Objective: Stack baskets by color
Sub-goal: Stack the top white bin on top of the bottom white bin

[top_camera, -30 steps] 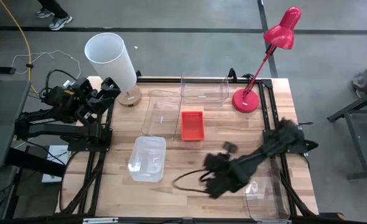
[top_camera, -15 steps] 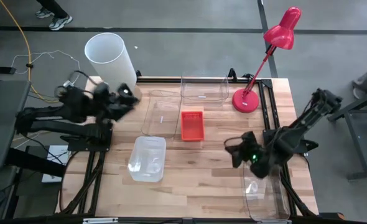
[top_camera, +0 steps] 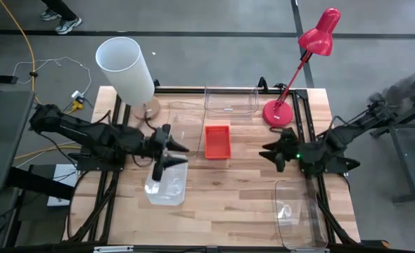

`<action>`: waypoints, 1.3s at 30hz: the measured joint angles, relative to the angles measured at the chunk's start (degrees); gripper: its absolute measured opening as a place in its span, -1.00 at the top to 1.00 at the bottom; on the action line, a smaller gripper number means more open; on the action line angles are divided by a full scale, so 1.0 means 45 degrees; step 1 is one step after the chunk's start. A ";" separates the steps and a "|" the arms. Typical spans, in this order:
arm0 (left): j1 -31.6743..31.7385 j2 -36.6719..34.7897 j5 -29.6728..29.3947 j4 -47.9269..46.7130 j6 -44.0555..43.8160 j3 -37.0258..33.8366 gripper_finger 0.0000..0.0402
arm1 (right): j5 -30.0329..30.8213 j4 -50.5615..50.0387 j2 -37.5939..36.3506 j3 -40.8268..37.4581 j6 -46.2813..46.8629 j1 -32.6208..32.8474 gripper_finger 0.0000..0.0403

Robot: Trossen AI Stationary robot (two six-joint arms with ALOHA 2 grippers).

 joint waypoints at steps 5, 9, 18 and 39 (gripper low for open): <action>-0.1341 0.1205 -0.0780 -0.5981 -0.0087 0.2518 0.18 | -0.0196 0.0413 -0.0185 -0.0291 -0.1841 -0.1164 -0.10; -0.2206 0.2078 0.0076 -0.8720 -0.0536 0.3685 0.18 | -0.1941 0.1627 -0.0195 -0.1490 -0.1874 -0.2351 -0.09; -0.3660 0.3269 0.1573 -1.0185 -0.2662 0.3913 0.17 | -0.2927 0.5042 -0.0161 -0.2914 -0.1593 -0.3042 -0.07; -0.3669 0.5667 0.2414 -1.1053 -0.2431 0.3899 0.17 | -0.1737 0.5092 -0.0156 -0.2914 -0.1029 -0.3202 -0.07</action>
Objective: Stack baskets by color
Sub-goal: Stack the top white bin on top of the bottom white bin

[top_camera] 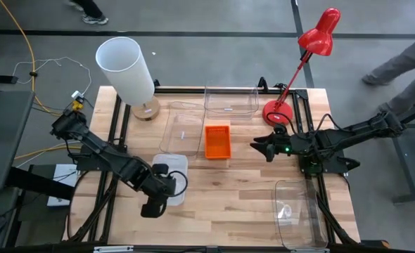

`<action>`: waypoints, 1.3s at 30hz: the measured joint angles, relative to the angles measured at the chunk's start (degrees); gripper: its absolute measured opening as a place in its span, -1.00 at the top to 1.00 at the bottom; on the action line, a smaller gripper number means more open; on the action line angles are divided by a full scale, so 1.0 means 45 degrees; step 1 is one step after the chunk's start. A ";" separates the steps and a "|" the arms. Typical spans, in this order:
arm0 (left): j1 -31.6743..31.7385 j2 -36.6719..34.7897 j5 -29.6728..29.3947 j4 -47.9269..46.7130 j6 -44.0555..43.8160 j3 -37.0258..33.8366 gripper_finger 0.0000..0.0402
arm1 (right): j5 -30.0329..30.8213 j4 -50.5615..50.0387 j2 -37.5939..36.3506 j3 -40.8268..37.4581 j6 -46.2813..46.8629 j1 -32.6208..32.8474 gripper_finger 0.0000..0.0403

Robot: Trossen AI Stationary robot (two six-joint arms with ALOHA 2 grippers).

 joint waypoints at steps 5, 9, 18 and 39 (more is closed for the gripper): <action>0.0014 0.0203 0.0046 0.0000 -0.0049 0.0000 0.25 | 0.0076 -0.0057 0.0000 0.0000 0.0009 0.0000 -0.07; 0.0012 0.0222 0.0039 0.0000 0.0000 0.0000 0.53 | 0.0076 -0.0072 0.0000 0.0000 0.0007 0.0000 -0.07; 0.0019 0.0227 -0.0099 -0.0843 0.0173 0.0822 0.97 | 0.0076 -0.0191 0.0005 0.0005 -0.0015 0.0000 -0.07; -0.1596 0.0306 -0.4199 -0.2936 -0.0725 0.2251 1.00 | 0.0276 -0.0378 0.0005 0.0010 0.0000 0.0000 -0.07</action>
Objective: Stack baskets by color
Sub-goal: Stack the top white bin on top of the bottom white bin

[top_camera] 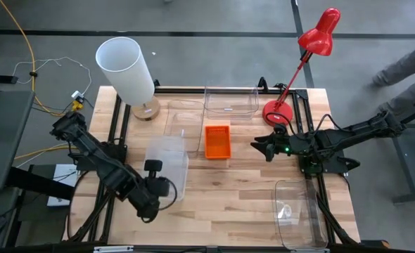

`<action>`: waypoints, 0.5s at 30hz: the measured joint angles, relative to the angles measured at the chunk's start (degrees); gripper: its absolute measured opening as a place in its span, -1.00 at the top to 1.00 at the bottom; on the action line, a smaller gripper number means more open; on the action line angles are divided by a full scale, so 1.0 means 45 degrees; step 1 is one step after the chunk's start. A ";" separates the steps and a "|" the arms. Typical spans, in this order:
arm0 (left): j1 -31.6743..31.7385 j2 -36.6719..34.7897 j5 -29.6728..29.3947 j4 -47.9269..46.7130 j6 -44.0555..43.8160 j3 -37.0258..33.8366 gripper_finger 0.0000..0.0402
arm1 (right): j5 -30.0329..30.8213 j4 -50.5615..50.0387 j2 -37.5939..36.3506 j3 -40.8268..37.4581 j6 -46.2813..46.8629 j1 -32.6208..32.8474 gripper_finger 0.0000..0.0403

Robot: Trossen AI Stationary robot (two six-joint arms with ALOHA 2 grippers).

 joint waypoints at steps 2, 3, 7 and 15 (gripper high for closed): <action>-0.0191 0.0240 0.0006 0.0257 -0.0012 -0.0260 1.00 | 0.0153 -0.0003 0.0000 0.0000 -0.0010 0.0000 -0.07; -0.0290 0.0345 0.0051 0.0294 -0.0013 -0.0482 1.00 | 0.0202 -0.0005 0.0000 0.0000 -0.0013 0.0000 -0.07; -0.0531 0.0912 0.0087 0.0449 0.0011 -0.1081 1.00 | 0.0242 -0.0019 0.0000 0.0000 0.0009 0.0000 -0.07; -0.0726 0.1558 -0.0228 0.0727 0.0259 -0.1255 1.00 | 0.0237 -0.0076 0.0000 0.0000 0.0151 0.0000 -0.07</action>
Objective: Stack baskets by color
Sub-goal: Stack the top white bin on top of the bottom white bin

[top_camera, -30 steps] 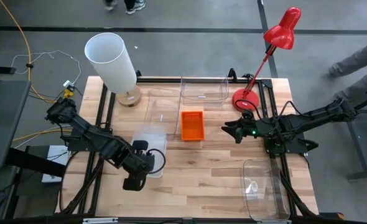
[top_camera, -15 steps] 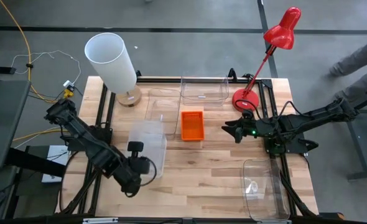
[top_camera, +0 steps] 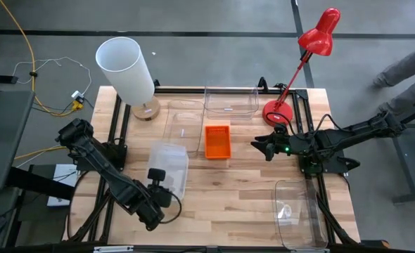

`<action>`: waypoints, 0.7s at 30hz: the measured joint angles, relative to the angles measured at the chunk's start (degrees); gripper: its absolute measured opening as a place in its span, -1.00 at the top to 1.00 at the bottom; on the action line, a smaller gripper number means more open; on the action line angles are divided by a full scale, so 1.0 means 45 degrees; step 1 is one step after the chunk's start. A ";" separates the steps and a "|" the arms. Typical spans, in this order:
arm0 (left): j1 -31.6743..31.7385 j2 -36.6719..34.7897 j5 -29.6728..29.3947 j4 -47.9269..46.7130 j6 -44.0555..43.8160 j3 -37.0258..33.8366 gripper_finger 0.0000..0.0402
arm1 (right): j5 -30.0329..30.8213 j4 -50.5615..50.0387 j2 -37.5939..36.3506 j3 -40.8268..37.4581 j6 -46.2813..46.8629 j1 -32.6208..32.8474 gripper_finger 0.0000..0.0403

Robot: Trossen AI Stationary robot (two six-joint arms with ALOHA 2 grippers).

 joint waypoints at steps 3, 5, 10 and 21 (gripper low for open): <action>0.0001 0.0004 0.0143 0.0761 0.0029 0.0000 1.00 | 0.0005 -0.0011 0.0000 0.0000 0.0000 0.0000 -0.07; 0.0001 0.0004 0.0274 0.1144 0.0027 0.0000 1.00 | 0.0005 -0.0011 0.0000 0.0000 0.0000 0.0000 -0.07; 0.0001 0.0004 0.0399 0.1121 0.0025 0.0000 1.00 | 0.0009 -0.0011 0.0000 0.0000 0.0000 0.0001 -0.07; 0.0030 0.0004 0.0335 0.1082 0.0097 0.0000 0.86 | 0.0010 -0.0011 0.0000 0.0000 -0.0044 0.0000 -0.07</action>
